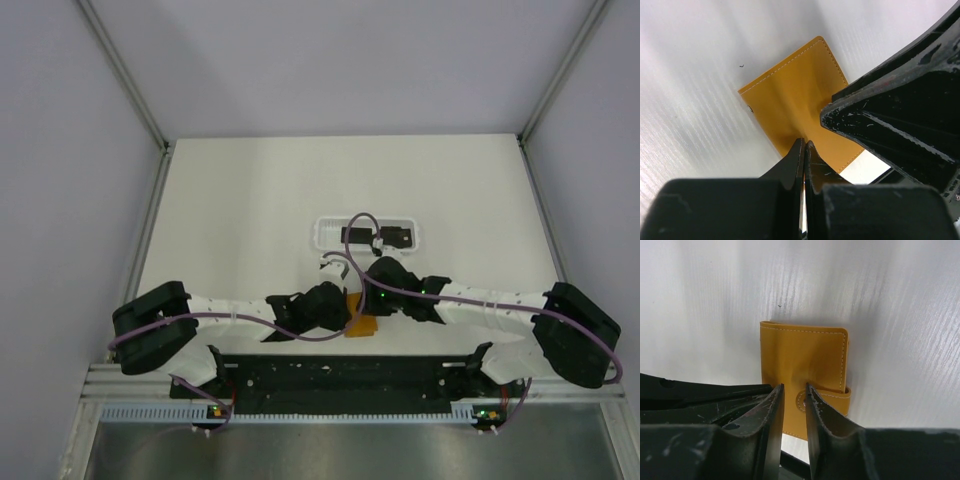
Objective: Put the credit cards into the card holder
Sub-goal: Close the card holder at the corner of the board.
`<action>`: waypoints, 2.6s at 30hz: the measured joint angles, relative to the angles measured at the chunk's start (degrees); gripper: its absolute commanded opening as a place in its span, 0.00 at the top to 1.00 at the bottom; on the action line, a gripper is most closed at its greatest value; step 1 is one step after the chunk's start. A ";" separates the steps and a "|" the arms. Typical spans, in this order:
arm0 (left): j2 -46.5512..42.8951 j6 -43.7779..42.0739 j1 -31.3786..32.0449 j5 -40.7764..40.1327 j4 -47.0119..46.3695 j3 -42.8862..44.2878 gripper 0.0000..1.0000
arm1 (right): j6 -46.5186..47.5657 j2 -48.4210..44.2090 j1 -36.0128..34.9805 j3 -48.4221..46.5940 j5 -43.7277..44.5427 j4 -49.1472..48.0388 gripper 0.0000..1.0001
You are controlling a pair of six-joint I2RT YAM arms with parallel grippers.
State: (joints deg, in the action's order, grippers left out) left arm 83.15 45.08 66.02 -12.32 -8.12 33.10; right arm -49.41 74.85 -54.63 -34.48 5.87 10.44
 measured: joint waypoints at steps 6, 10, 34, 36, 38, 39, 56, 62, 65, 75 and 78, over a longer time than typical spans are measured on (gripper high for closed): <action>0.02 0.02 -0.04 0.11 -0.09 -0.02 1.00 | -0.70 0.90 0.00 0.39 -0.22 -1.77 0.89; 0.00 0.00 -0.04 0.13 -0.09 -0.02 1.00 | -0.72 0.96 0.00 0.39 -0.24 -1.97 0.86; 0.02 0.00 -0.37 0.85 -0.09 -0.02 1.00 | -0.07 -12.74 0.02 4.61 3.56 6.05 0.84; 0.02 0.00 -0.37 0.83 -0.09 -0.02 1.00 | -0.04 -12.07 0.02 4.61 2.60 5.16 0.84; 0.02 0.00 -0.42 0.87 -0.09 -0.02 1.00 | -0.02 -11.39 0.02 4.61 1.97 4.48 0.84; 0.02 0.00 -0.42 0.90 -0.09 -0.02 1.00 | 0.11 -10.86 0.02 4.61 1.55 3.96 0.84; 0.02 0.00 -0.46 0.98 -0.09 -0.02 1.00 | 0.79 -5.81 0.04 4.59 0.26 1.29 0.84; 0.02 0.00 -0.48 0.98 -0.09 -0.02 1.00 | 1.25 -4.87 0.04 4.39 0.26 0.90 0.84; 0.02 0.00 -0.50 0.98 -0.09 -0.02 1.00 | 1.40 -4.68 0.04 4.37 0.26 0.52 0.84; 0.02 0.04 -0.50 0.98 -0.09 -0.02 1.00 | 1.42 -3.28 0.04 3.98 0.04 -1.09 0.84; 0.02 0.20 -0.52 0.98 -0.09 -0.02 1.00 | 1.46 -2.49 0.04 3.45 -0.04 -1.62 0.84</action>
State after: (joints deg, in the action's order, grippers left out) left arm 83.18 45.28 65.49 -11.33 -8.21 33.08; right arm -47.94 72.36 -54.59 -31.03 5.82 8.82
